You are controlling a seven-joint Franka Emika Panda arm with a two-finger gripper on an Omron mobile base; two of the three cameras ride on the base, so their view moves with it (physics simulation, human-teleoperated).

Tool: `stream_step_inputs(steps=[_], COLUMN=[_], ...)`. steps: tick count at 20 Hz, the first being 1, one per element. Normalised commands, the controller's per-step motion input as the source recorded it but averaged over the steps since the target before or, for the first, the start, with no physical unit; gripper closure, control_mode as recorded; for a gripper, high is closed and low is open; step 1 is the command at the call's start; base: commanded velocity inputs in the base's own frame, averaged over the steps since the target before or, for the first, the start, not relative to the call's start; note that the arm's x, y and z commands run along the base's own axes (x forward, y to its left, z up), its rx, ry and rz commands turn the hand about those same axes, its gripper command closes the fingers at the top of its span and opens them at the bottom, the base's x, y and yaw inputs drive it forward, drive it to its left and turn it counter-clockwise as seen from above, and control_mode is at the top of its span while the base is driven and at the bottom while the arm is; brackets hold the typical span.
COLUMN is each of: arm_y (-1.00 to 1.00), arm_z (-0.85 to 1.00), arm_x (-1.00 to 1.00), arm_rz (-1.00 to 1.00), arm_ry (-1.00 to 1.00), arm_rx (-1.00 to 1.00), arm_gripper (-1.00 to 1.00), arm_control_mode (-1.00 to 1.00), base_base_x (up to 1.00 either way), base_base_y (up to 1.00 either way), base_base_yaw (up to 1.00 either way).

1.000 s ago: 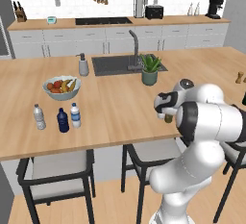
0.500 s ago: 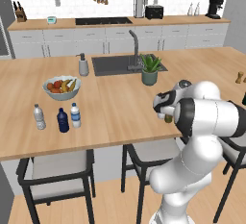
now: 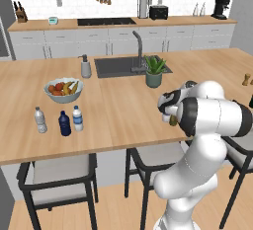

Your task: Move the plastic bottles in the middle to the plastics group, and the glass bottles in the middle to the glass group.

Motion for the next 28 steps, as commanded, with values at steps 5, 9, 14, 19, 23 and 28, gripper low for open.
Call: stream_step_inputs(steps=[5, 9, 14, 19, 23, 28], arm_y=[0.00, 0.00, -0.02, -0.43, -0.79, -0.96], arm_z=[0.00, 0.00, 0.01, 0.28, 0.48, 0.45], arm_x=[0.00, 0.00, -0.25, -0.30, -0.07, 0.00], arm_rz=[0.00, 0.00, 0.00, 0.00, 0.00, 0.00], arm_ry=[0.00, 0.00, 0.00, 0.00, 0.02, 0.04], arm_rx=[0.00, 0.00, 0.00, 0.00, 0.00, 0.00], arm_gripper=[1.00, 1.00, 1.00, 1.00, 1.00, 1.00], arm_control_mode=[-1.00, -1.00, -1.00, -1.00, -1.00, -1.00], base_base_x=[0.00, 0.00, 0.00, 0.00, 0.00, 0.00], base_base_y=[0.00, 0.00, 0.00, 0.00, 0.00, 0.00], base_base_yaw=[0.00, 0.00, 0.00, 0.00, 0.00, 0.00])
